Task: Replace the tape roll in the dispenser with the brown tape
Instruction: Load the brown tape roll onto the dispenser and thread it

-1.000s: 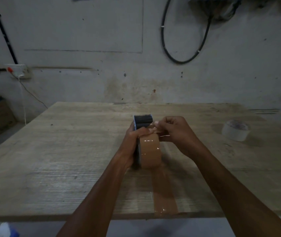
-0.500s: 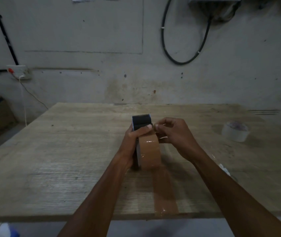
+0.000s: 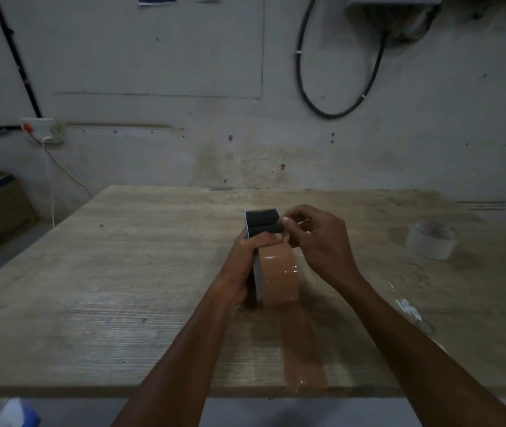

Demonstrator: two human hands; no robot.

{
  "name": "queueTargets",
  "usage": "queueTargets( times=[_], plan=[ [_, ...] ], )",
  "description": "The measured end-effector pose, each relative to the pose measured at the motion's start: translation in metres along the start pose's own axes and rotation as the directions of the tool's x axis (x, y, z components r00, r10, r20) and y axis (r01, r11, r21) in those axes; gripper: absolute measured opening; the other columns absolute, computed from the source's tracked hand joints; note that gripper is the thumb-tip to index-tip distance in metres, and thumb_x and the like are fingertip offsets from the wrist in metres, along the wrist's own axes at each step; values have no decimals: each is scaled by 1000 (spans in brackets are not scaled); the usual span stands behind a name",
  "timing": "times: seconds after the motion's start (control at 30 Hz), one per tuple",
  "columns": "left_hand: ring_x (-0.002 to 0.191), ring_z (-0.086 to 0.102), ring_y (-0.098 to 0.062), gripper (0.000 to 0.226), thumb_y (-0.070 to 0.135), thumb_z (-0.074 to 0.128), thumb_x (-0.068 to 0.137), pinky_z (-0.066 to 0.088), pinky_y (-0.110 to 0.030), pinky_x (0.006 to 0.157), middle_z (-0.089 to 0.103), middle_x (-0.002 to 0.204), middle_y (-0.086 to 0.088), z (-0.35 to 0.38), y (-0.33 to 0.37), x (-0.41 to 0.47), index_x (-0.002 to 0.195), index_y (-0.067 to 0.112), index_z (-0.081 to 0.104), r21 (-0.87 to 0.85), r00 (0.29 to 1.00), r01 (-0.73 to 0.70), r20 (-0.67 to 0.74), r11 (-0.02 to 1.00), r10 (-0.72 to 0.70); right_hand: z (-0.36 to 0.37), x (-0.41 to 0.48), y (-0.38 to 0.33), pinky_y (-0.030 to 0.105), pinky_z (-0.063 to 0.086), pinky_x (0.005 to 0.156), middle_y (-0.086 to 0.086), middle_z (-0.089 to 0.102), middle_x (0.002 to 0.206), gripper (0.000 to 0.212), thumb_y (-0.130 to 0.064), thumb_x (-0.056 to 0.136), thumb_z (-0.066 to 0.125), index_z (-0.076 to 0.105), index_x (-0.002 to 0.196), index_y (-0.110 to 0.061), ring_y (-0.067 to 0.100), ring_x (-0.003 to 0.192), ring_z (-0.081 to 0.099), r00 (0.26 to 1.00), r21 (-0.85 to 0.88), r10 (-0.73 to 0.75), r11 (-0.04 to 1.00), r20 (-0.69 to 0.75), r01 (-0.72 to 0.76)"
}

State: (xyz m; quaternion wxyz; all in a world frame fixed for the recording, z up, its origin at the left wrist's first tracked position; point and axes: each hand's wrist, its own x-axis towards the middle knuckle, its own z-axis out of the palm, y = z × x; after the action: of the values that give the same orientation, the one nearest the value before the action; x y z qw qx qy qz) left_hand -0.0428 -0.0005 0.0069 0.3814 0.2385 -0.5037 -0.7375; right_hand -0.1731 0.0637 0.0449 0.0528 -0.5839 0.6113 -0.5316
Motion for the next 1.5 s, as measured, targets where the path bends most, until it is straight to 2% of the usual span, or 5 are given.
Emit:
queueTargets(
  times=[0.33,0.47,0.83,1.2,1.5],
  plan=[
    [63,66,-15,36,8,66,85,53,-30,58,69,77,-3,0,-1,3,120,7,61,40,997,-59,-57,998,61,-7,14,-2,2,42,63,-2,73,84,7,-12,89,68,75,92,-11,6,68,61,959,-294,-274,913,74,284],
    [65,66,-15,36,10,69,82,54,-30,62,71,81,-3,-1,0,5,117,11,63,39,995,-81,-60,996,83,-8,18,-3,23,51,66,4,73,84,6,-10,89,69,74,92,-9,13,70,63,934,-347,-333,867,128,357],
    [77,68,-22,61,21,71,69,53,-41,74,70,101,-13,-5,-1,4,128,16,55,39,988,-117,-97,992,121,-8,23,-10,38,54,67,11,67,92,9,-12,95,58,64,98,-7,23,75,63,869,-462,-376,739,323,491],
    [73,70,-19,51,25,77,68,54,-37,72,74,85,-5,-9,-1,3,116,14,64,79,999,-35,-21,996,37,0,21,-20,33,49,60,10,64,91,29,-2,72,75,57,93,-7,21,73,59,869,-468,-337,741,362,482],
    [70,68,-18,56,20,73,74,53,-35,67,72,83,-6,-11,-3,6,126,4,59,55,999,-35,-17,998,36,11,35,-22,24,41,56,-5,53,70,19,6,79,57,58,79,-13,6,58,47,950,-439,-229,846,214,303]
  ],
)
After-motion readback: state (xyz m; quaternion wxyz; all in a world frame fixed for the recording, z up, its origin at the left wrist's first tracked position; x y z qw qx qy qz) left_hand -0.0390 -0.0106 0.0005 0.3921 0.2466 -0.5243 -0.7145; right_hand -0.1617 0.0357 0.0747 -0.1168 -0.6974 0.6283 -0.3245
